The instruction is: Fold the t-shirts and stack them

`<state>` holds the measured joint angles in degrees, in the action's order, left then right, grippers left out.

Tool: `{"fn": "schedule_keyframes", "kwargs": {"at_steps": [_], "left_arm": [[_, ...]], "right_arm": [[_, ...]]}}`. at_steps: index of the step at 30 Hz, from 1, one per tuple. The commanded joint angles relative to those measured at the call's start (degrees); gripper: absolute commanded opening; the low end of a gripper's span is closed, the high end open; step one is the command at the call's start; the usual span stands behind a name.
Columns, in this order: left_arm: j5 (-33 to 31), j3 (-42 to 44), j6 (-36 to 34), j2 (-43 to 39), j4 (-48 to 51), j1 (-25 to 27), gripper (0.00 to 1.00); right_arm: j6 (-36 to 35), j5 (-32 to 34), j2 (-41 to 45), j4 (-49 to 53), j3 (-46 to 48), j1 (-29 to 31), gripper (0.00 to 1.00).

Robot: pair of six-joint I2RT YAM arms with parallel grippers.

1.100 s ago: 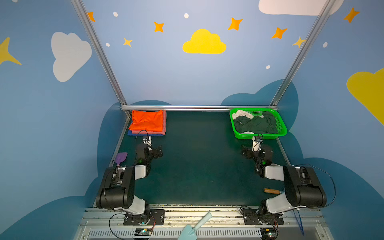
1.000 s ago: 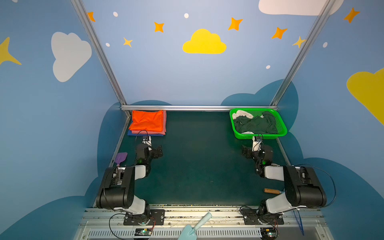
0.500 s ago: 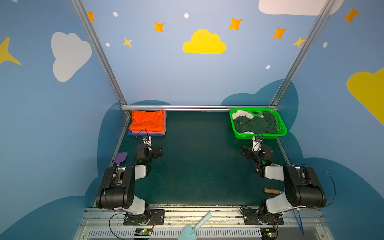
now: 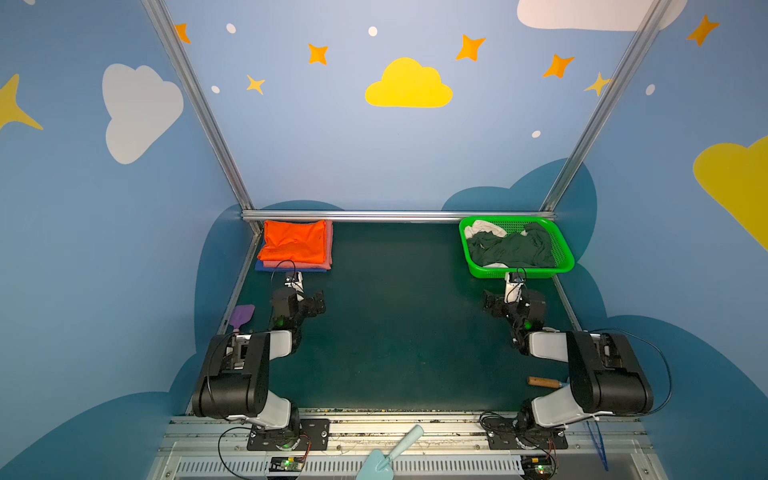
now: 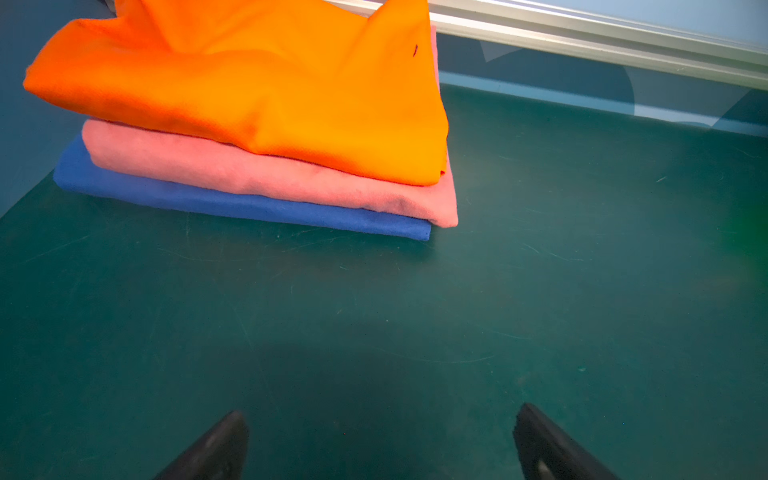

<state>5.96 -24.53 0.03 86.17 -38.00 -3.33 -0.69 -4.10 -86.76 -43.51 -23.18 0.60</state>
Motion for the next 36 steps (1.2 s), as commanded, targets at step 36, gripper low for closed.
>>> {"fn": "schedule_keyframes", "kwargs": {"at_steps": [36], "left_arm": [[-5.0,-31.6,20.1,-29.6,61.2,12.4,0.78]], "right_arm": [[2.7,7.7,16.6,58.1,-27.9,7.1,0.94]]}}
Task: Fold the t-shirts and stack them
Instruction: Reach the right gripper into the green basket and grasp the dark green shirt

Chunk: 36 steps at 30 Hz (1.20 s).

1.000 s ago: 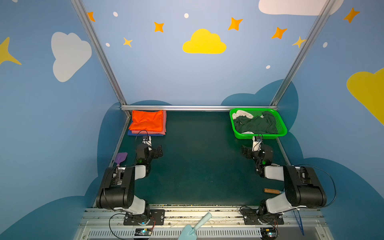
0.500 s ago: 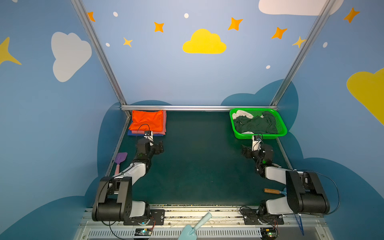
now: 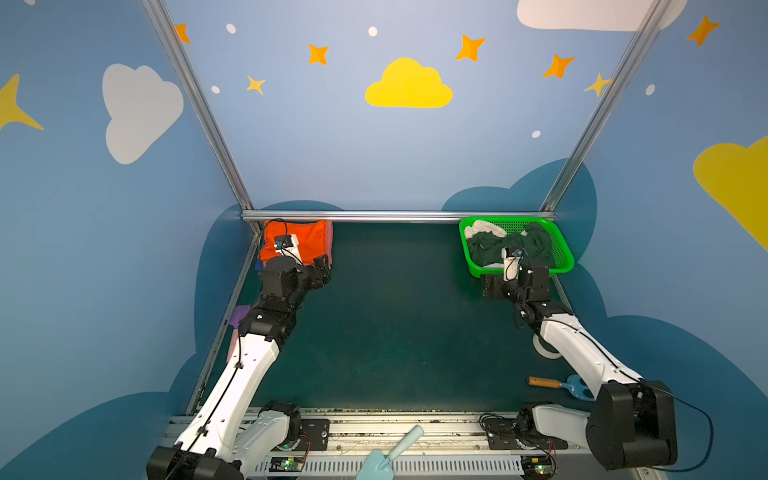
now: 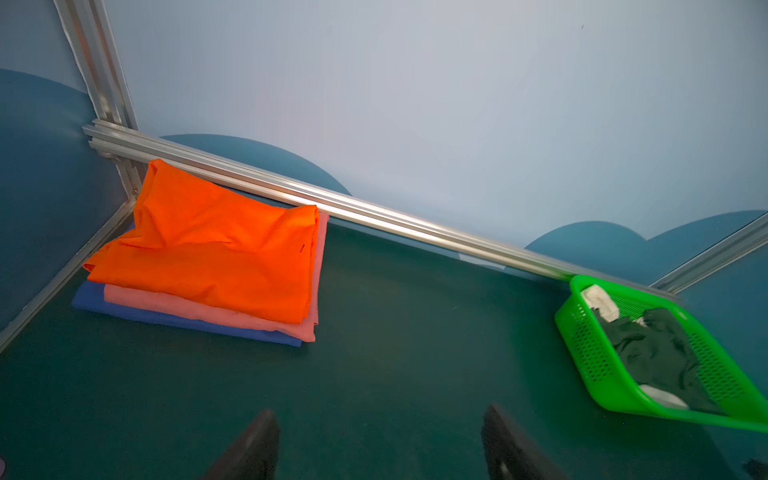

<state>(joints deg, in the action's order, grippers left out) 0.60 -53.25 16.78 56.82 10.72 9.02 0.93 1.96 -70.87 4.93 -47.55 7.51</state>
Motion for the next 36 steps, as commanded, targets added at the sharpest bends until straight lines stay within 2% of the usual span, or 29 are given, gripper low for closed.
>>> {"fn": "schedule_keyframes", "kwargs": {"at_steps": [1,7,12,16,22,27,36], "left_arm": [[-0.2,-4.3,3.9,0.1,14.3,0.1,0.77],[1.7,-9.1,-0.3,4.1,18.7,0.1,0.79],[0.9,-5.1,-0.5,5.9,14.4,-0.7,0.77],[0.7,-4.2,0.0,7.6,14.8,-0.6,0.76],[0.5,-4.1,-0.8,8.5,14.9,-0.4,0.76],[-1.2,-3.0,-2.0,8.0,14.7,-0.2,0.75],[-0.8,-2.7,-2.9,8.9,14.5,0.3,0.74]], "right_arm": [[1.2,1.6,0.3,10.9,-5.3,0.2,0.94],[1.7,-0.8,-6.0,17.2,-17.6,-0.6,0.94],[4.1,-1.2,-16.1,22.5,-28.8,-2.8,0.94],[5.1,-1.7,-28.0,27.8,-40.1,-4.9,0.9],[5.4,-0.9,-46.1,37.9,-58.7,-6.6,0.78],[6.1,-0.3,-55.5,39.8,-67.8,-7.3,0.7],[9.2,0.9,-66.1,41.3,-81.2,-8.3,0.7]]}}
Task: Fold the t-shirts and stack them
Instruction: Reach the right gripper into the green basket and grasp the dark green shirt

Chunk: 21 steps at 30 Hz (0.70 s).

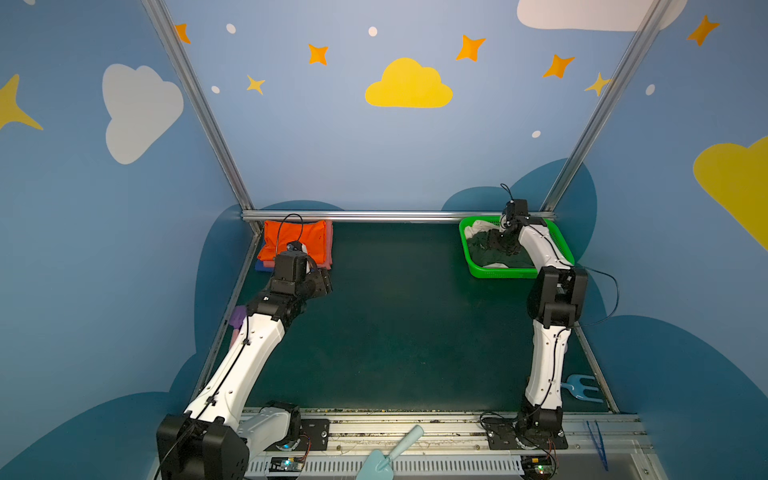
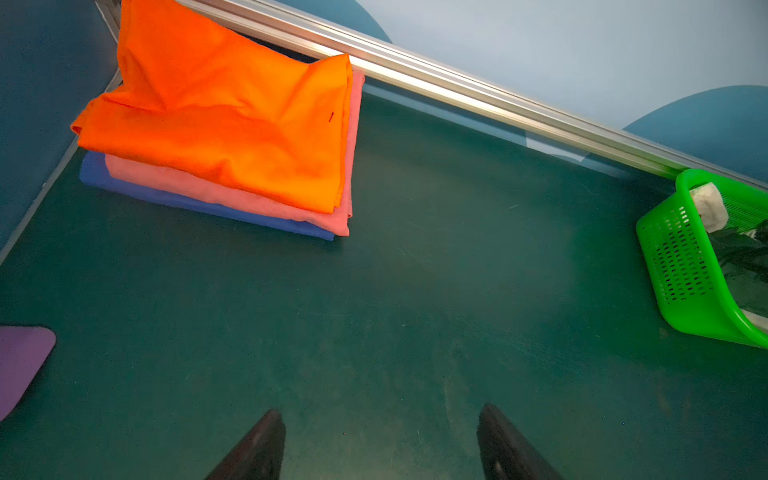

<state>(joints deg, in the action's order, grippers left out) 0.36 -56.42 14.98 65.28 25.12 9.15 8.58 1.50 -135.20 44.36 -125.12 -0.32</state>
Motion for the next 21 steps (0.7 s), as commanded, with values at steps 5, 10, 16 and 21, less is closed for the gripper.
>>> {"fn": "schedule_keyframes", "kwargs": {"at_steps": [5,10,16,21], "left_arm": [[-0.4,0.5,-1.4,0.6,0.0,0.4,0.74],[-0.4,0.4,-1.6,1.2,0.0,0.6,0.74],[-0.4,0.4,-1.9,1.7,0.0,0.7,0.73],[-0.4,0.4,-2.1,1.8,0.1,0.8,0.73]], "right_arm": [[2.6,3.6,-5.9,2.5,-8.8,-1.0,0.7],[3.2,3.3,-8.1,2.2,-11.2,-1.7,0.7],[3.4,1.6,-9.1,-0.2,-11.8,-1.9,0.63],[3.4,0.8,-9.9,-0.1,-13.0,-2.1,0.3]]}}
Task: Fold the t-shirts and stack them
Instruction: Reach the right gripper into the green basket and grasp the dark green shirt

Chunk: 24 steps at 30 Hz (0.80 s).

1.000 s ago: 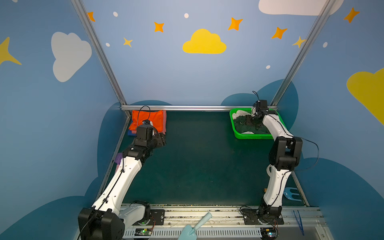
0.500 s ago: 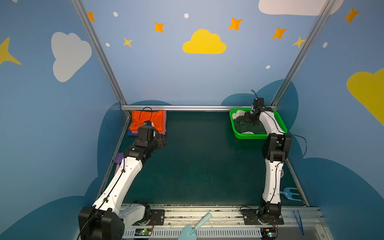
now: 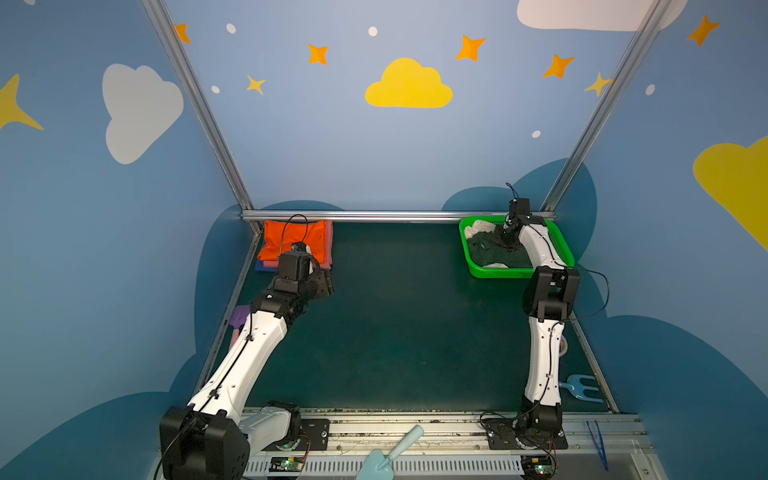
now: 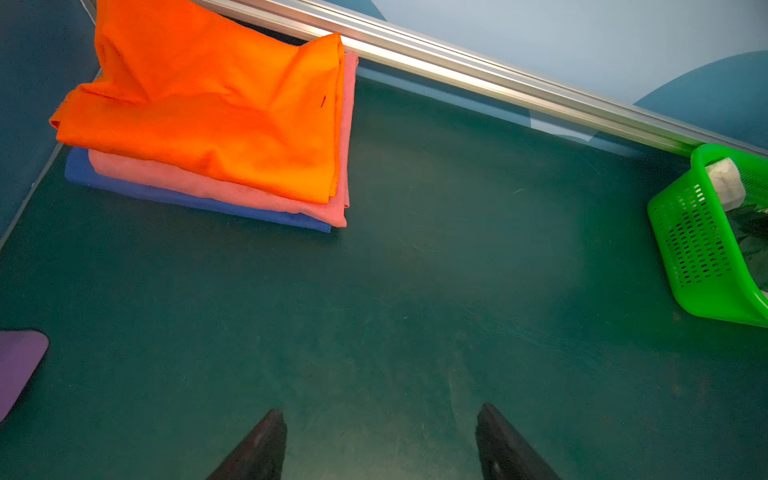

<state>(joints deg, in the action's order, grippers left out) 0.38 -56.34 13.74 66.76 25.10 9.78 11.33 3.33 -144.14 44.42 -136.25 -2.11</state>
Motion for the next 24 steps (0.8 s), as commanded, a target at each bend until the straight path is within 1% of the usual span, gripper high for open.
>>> {"fn": "schedule_keyframes", "kwargs": {"at_steps": [1,3,4,5,10,20,24], "left_arm": [[-0.4,0.3,-0.9,0.3,0.1,0.2,0.73],[-0.5,0.3,-1.0,0.2,0.1,0.2,0.73],[-0.5,0.3,-1.0,0.3,0.1,0.2,0.73],[-0.4,0.3,-1.0,0.2,0.1,0.2,0.73],[-0.3,0.3,-1.0,0.0,0.1,0.2,0.73],[-0.3,0.4,-1.1,-0.7,0.1,0.8,0.72],[-0.3,0.4,-1.1,-0.8,0.2,1.1,0.72]], "right_arm": [[0.7,-1.2,-0.9,-0.1,-1.9,-0.3,0.24],[0.8,-1.6,-0.7,0.4,-1.9,-0.4,0.08],[0.7,-1.8,-0.5,0.7,-1.8,-0.4,0.02],[0.8,-2.0,-0.1,0.9,-1.6,-0.4,0.0],[-0.5,-5.8,4.7,-0.5,2.9,-0.3,0.0],[0.7,-7.1,24.1,-15.4,26.4,0.2,0.0],[1.8,-7.0,31.2,-19.9,33.3,0.6,0.0]]}}
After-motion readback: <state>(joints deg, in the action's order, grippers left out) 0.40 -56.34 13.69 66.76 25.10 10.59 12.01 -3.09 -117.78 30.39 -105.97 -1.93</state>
